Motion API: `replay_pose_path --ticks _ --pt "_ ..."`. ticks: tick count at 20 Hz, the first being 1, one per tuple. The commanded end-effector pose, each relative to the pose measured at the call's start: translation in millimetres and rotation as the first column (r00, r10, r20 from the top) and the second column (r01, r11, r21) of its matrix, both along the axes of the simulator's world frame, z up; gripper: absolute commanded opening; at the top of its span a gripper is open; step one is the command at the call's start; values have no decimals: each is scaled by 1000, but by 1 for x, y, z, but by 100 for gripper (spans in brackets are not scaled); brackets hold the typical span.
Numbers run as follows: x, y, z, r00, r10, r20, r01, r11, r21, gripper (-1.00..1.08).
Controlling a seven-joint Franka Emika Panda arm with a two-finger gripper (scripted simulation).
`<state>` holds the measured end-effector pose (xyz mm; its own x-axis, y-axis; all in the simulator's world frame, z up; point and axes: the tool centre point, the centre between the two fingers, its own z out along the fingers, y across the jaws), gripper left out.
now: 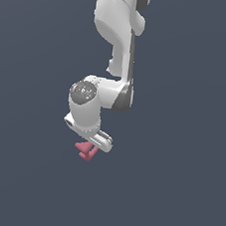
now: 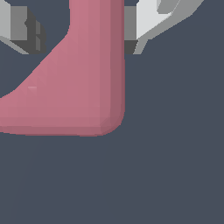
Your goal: Pick up the object and move it to a goal position.
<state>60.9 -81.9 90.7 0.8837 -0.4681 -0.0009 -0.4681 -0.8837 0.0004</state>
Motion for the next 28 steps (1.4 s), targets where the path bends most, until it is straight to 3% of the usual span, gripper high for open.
replay_pose_path --ticks 1,17,28 --pt "1 0 0 1000 0 1 0 1000 0 -100" --pt "-5 9 7 1000 0 1 0 1000 0 -100" --pt "-38 63 49 1000 1 1 -1 1000 0 -100"
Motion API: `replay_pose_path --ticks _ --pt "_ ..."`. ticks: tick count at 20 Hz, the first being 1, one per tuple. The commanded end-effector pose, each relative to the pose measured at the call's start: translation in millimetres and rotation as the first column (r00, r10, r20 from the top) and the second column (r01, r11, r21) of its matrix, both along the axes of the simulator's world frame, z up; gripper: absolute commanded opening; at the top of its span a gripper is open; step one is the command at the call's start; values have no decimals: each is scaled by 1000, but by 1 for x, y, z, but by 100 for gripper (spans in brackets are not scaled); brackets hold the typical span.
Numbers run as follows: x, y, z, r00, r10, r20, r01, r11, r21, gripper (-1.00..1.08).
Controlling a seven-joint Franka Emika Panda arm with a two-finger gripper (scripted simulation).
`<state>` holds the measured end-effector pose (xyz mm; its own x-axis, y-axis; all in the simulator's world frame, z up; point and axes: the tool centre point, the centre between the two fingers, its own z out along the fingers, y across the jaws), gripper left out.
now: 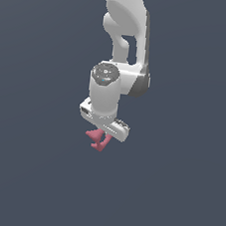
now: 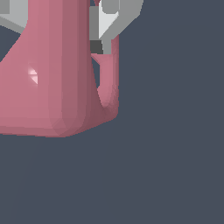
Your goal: Pick up the object and move it to a goal position.
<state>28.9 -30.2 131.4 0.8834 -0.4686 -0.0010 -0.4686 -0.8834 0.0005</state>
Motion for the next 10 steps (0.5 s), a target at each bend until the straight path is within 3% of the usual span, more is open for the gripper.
replay_pose_path --ticks 1,10 --pt "-11 19 15 1000 1 1 -1 1000 0 -100" --pt "-60 99 79 1000 1 1 -1 1000 -1 -100"
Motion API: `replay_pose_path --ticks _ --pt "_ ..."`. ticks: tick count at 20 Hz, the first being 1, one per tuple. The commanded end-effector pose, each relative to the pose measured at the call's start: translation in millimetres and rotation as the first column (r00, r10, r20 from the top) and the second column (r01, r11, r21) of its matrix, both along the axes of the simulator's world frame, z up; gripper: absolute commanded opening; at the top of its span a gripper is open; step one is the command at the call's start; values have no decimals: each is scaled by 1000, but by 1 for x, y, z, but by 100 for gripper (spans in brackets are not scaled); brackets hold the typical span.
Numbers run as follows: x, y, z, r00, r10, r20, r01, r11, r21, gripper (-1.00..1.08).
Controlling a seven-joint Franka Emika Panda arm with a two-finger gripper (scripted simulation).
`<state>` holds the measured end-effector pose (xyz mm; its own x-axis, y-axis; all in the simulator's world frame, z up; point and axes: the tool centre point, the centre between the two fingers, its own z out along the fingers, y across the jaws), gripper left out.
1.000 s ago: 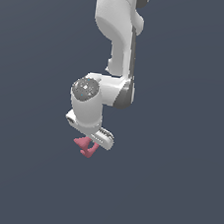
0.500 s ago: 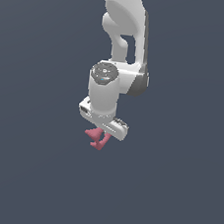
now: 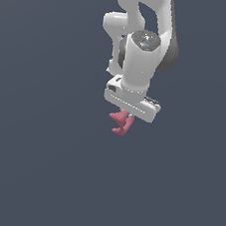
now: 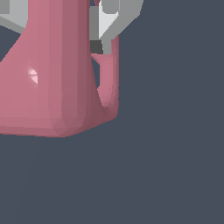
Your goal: Pick up the object and move it to a goal position.
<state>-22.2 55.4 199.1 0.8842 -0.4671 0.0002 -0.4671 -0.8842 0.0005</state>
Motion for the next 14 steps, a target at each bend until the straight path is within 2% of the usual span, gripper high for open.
replay_pose_path --ticks 1,9,14 --pt "-14 23 18 1000 0 0 0 1000 -1 -100" --pt "-53 91 73 1000 -1 1 1 1000 -3 -100" --pt "-70 123 98 1000 -1 1 1 1000 -2 -100"
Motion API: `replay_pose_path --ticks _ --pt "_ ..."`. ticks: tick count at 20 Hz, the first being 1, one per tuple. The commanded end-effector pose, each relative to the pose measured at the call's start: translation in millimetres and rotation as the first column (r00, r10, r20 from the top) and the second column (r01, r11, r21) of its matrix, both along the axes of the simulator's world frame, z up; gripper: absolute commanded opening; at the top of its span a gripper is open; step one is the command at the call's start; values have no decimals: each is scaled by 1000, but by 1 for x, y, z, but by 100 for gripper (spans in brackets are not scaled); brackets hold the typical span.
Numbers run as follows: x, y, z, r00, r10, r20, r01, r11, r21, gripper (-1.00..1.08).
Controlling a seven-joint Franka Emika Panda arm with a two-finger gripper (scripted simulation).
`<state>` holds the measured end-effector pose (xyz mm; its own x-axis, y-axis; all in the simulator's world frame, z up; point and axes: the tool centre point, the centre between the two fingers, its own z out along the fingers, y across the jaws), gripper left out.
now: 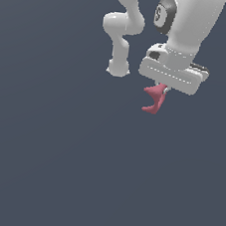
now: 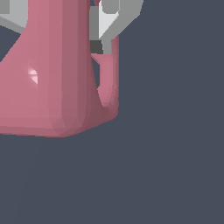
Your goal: Pick up the object and move it to a goal position.
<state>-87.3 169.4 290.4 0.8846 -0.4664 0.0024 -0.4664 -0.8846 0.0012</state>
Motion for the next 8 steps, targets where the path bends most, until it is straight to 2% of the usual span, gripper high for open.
replay_pose_path --ticks 1,8 --pt "-8 13 11 1000 -2 -1 2 1000 0 -100" --pt "-13 28 22 1000 -2 -1 2 1000 2 -100"
